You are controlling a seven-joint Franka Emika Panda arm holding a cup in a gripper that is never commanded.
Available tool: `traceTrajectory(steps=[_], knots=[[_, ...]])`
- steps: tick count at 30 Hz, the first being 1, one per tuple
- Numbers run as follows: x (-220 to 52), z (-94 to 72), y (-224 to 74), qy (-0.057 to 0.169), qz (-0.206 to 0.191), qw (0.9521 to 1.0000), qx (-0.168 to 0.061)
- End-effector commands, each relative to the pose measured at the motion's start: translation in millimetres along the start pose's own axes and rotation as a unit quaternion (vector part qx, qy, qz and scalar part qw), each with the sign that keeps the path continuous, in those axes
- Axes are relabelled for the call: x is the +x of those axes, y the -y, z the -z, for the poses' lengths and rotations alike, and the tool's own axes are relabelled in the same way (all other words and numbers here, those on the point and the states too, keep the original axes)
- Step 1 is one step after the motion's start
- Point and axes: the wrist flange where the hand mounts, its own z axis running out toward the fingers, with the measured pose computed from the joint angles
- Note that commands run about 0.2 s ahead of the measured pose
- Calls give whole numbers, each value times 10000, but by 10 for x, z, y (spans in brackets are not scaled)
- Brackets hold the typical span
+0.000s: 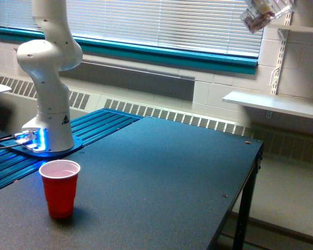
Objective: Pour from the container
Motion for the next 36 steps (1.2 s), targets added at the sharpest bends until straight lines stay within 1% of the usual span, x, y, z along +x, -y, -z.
traceTrajectory(steps=[1, 2, 4, 6, 7, 8, 11, 12, 13, 15, 16, 17, 18, 19, 20, 22, 25, 27, 28, 29, 31, 32, 33, 34, 36], knots=[[-538, -414, -52, 610, 34, 9978, -248], [-569, -476, -92, 672, 17, 9972, -326], [-696, -691, -235, 851, -52, 9947, -568], [-821, -800, -308, 1026, -74, 9926, -652], [-885, -823, -336, 1147, -124, 9912, -647], [-963, -831, -389, 1366, -238, 9881, -664], [-1039, -790, -398, 1572, -384, 9845, -677], [-1053, -710, -370, 1652, -484, 9833, -591], [-1063, -673, -363, 1694, -522, 9826, -561], [-1093, -528, -342, 1834, -602, 9800, -476], [-1112, -463, -353, 1917, -708, 9779, -440], [-1137, -456, -364, 1953, -766, 9768, -430], [-1195, -462, -389, 2039, -798, 9747, -437], [-1250, -463, -428, 2163, -858, 9716, -441], [-1288, -455, -490, 2235, -950, 9689, -480], [-1314, -395, -549, 2252, -1058, 9673, -497], [-1408, -317, -695, 2319, -1227, 9629, -633], [-1481, -389, -850, 2430, -1394, 9563, -844], [-1496, -386, -895, 2484, -1457, 9540, -838], [-1505, -386, -927, 2505, -1491, 9527, -863], [-1578, -411, -1027, 2605, -1555, 9480, -963], [-1617, -421, -1106, 2688, -1620, 9438, -1039], [-1629, -437, -1164, 2726, -1683, 9409, -1102], [-1635, -447, -1216, 2767, -1738, 9383, -1135], [-1565, -409, -1311, 2792, -1908, 9347, -1092]])
